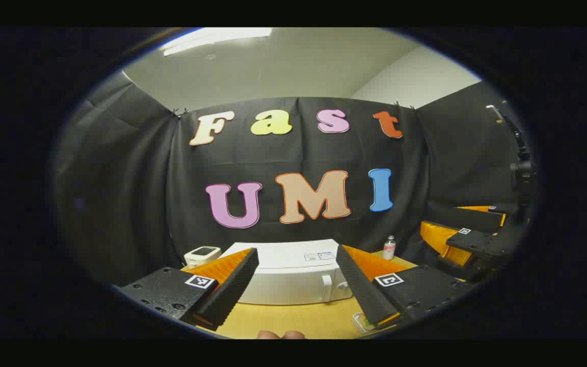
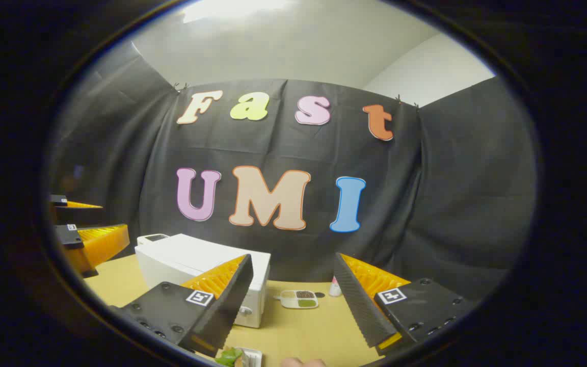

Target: Open the microwave oven with the left hand, put the food in, and close the microwave oven.

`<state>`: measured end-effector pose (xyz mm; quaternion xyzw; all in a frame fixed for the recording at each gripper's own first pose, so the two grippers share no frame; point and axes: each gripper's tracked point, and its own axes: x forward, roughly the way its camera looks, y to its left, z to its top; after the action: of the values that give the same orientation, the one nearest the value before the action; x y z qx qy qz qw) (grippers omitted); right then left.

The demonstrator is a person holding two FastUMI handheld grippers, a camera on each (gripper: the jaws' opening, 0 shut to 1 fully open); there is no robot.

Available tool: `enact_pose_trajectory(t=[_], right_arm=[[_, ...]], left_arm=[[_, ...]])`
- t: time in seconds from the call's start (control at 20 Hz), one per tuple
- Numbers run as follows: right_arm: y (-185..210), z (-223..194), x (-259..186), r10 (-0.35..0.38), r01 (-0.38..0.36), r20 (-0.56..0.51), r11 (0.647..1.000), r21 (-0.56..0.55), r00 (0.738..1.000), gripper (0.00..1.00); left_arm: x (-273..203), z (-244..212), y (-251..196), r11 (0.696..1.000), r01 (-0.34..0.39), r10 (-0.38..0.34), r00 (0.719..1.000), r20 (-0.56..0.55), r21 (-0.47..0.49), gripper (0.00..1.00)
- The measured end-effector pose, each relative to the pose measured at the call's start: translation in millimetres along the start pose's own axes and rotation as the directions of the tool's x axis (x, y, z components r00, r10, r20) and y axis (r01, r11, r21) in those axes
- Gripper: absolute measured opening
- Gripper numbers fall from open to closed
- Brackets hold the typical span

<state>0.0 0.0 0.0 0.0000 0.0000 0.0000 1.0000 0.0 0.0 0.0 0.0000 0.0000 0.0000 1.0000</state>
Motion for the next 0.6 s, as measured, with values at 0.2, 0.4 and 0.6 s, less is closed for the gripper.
enact_pose_trajectory(t=[0.2,0.4,0.6], right_arm=[[5.5,-2.3,3.9,0.025,-0.025,0.004,1.000,-0.001,1.000,0.97],[7.4,-1.6,5.5,0.034,-0.034,0.015,0.999,-0.015,0.999,0.96],[11.9,-6.2,4.6,0.051,-0.051,0.005,0.999,-0.013,0.999,1.00]], left_arm=[[2.2,-2.5,-0.5,1.000,-0.006,0.006,1.000,-0.008,-0.008,0.98],[4.2,-2.4,1.8,1.000,-0.013,0.013,1.000,-0.010,-0.006,0.98],[5.8,-7.8,3.8,1.000,-0.018,0.018,1.000,-0.017,0.004,0.98]])
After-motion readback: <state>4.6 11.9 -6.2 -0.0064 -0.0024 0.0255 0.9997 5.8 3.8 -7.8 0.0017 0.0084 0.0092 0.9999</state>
